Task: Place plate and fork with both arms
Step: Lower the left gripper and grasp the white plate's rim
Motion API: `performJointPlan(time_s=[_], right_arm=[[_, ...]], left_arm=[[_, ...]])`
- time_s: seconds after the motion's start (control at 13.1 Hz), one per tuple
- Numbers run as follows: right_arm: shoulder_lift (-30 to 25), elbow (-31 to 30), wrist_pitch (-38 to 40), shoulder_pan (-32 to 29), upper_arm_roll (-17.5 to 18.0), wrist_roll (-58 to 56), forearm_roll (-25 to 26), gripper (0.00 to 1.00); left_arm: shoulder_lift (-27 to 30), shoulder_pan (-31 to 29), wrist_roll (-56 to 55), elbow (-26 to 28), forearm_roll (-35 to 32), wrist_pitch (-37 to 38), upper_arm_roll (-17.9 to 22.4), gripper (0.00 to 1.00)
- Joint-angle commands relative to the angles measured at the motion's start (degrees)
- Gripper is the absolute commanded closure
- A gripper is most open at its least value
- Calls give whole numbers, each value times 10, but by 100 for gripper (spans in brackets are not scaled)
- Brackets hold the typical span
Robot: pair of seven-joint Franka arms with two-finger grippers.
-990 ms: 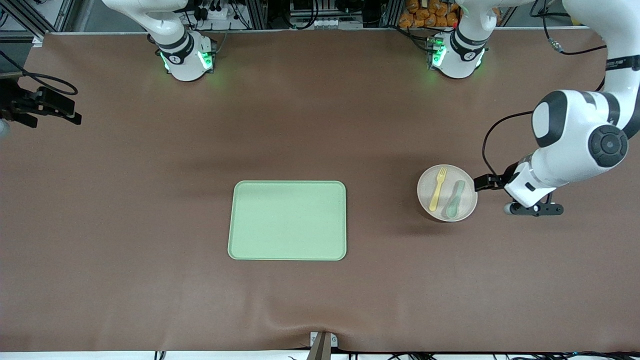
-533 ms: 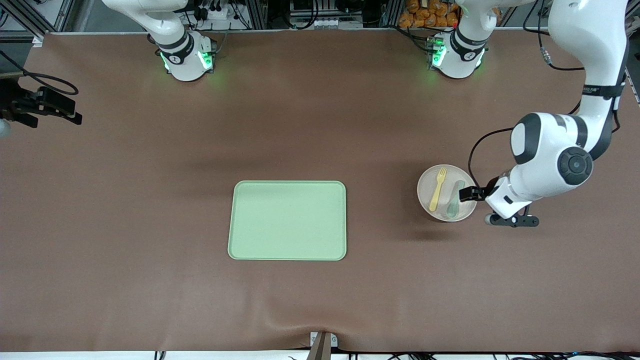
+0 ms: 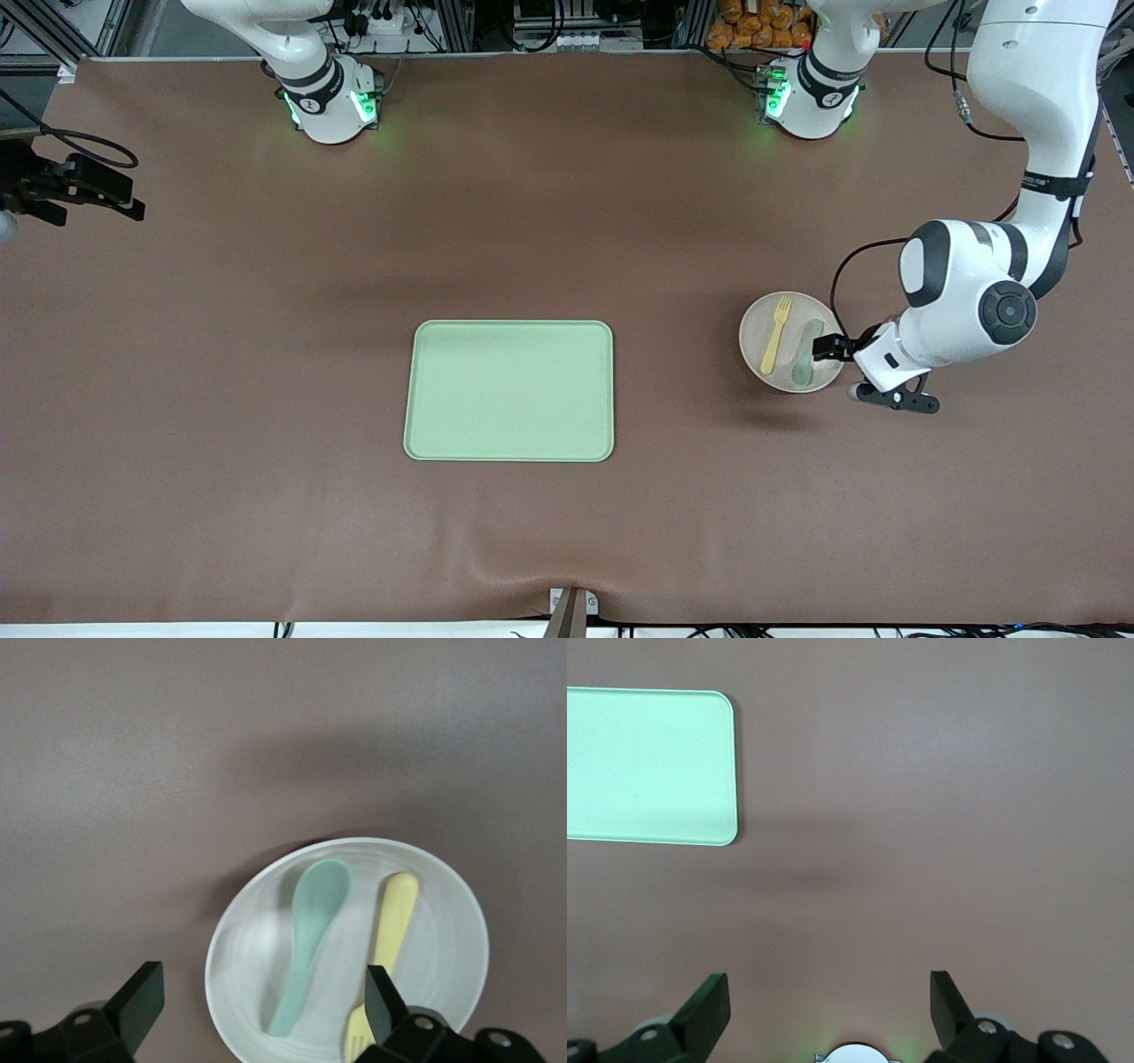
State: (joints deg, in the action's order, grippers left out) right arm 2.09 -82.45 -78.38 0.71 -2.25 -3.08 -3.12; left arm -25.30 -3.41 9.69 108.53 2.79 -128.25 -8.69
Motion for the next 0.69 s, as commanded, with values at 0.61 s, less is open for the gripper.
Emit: performJointPlan(time_s=[0.61], right_arm=[[-2,1,5,1,-1,0,2,0]], left_arm=[[-44,-26,122,-1,3,-31,-4,33]])
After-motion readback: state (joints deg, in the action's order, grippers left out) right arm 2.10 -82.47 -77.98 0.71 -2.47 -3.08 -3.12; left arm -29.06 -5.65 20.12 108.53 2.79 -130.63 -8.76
